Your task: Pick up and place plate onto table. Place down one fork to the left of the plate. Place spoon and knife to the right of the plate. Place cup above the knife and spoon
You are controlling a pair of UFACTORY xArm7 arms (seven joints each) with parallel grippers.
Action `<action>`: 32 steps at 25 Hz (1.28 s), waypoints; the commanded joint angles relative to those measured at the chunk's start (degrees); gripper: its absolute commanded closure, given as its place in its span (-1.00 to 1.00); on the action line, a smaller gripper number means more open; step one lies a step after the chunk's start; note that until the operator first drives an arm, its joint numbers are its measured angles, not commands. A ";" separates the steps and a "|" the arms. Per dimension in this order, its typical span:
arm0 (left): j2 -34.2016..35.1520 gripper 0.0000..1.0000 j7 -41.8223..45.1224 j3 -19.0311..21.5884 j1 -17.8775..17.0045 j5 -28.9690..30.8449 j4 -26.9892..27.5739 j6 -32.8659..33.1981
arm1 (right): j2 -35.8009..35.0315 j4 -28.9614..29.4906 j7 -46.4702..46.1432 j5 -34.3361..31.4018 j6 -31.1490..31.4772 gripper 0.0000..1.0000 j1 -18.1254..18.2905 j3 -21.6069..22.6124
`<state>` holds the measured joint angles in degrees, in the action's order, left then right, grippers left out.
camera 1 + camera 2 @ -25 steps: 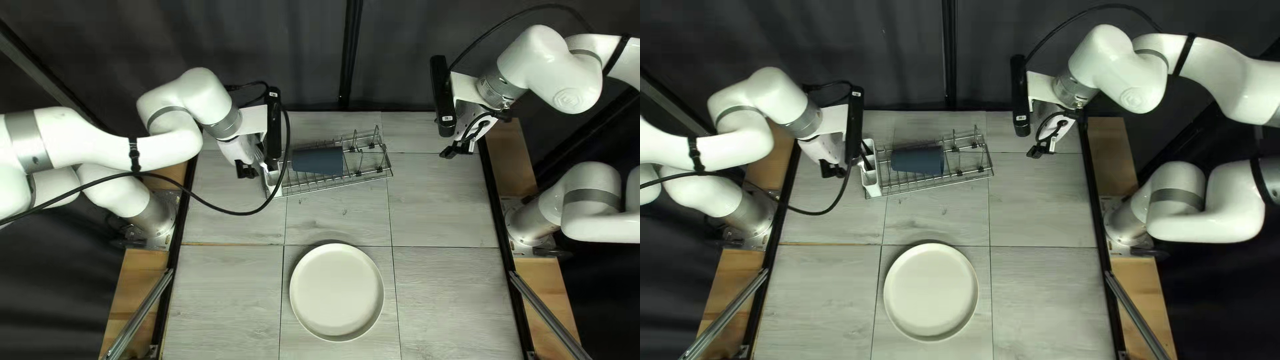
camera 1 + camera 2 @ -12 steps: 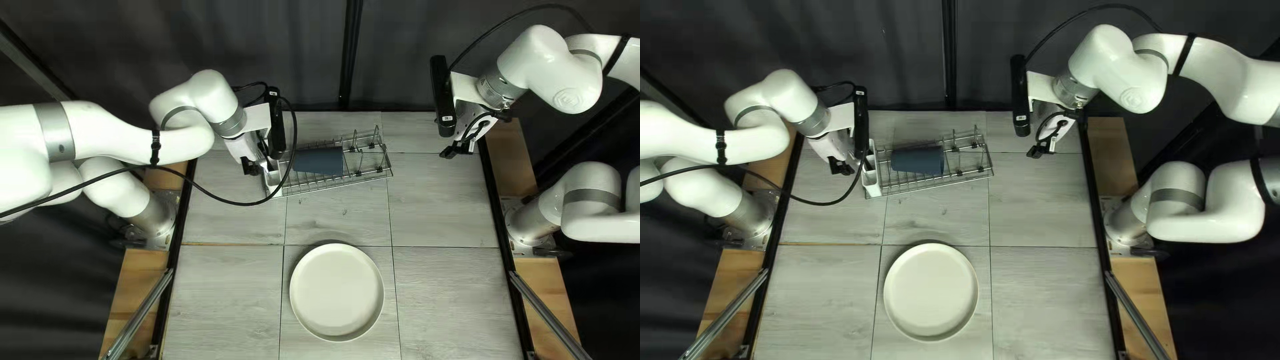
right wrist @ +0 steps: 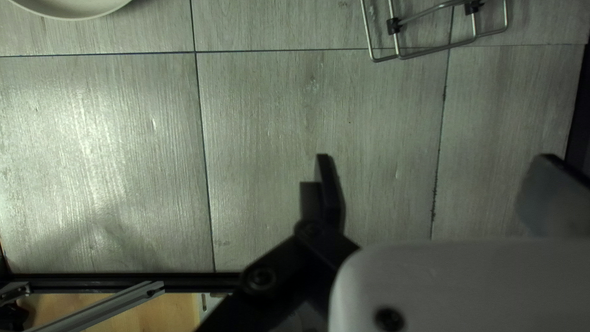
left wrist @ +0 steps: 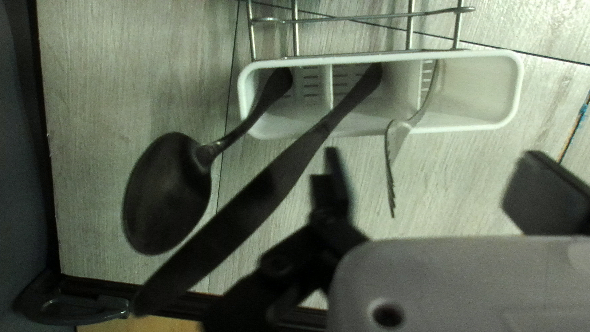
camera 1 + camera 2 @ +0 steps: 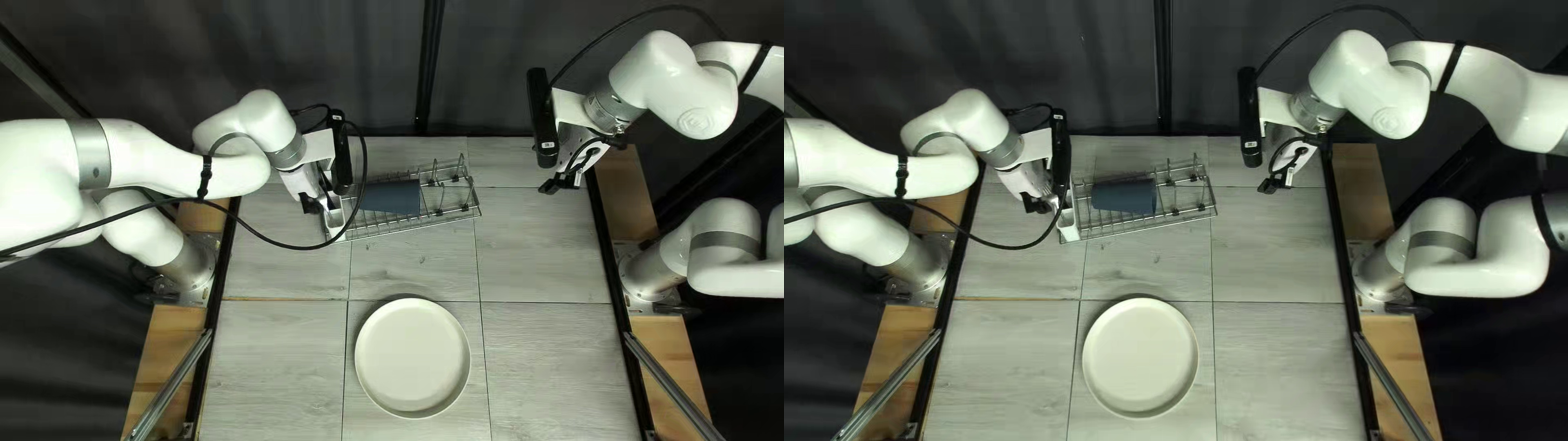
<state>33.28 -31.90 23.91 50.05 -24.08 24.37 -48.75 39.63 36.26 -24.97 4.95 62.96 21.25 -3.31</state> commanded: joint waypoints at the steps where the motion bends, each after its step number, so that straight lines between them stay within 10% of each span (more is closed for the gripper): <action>1: 0.25 1.00 -0.54 -0.73 -0.23 -0.32 0.54 -1.25 | 0.00 0.00 0.00 0.00 0.00 -1.00 0.00 0.00; 9: 1.63 1.00 -0.50 -1.71 -0.88 -0.68 2.90 -4.96 | 0.00 0.00 0.00 0.00 0.00 -1.00 0.00 0.00; 19: 9.05 1.00 4.12 -4.79 -0.30 3.97 17.41 -26.70 | 0.00 0.00 0.00 0.00 0.00 -1.00 0.00 0.00; 32: 2.31 1.00 10.50 0.86 -3.84 1.82 31.45 -41.94 | 0.00 0.00 0.00 0.00 0.00 -1.00 0.00 0.00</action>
<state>35.96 -21.51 24.50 46.41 -22.16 55.36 -90.24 39.63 36.26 -24.97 4.95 62.96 21.25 -3.31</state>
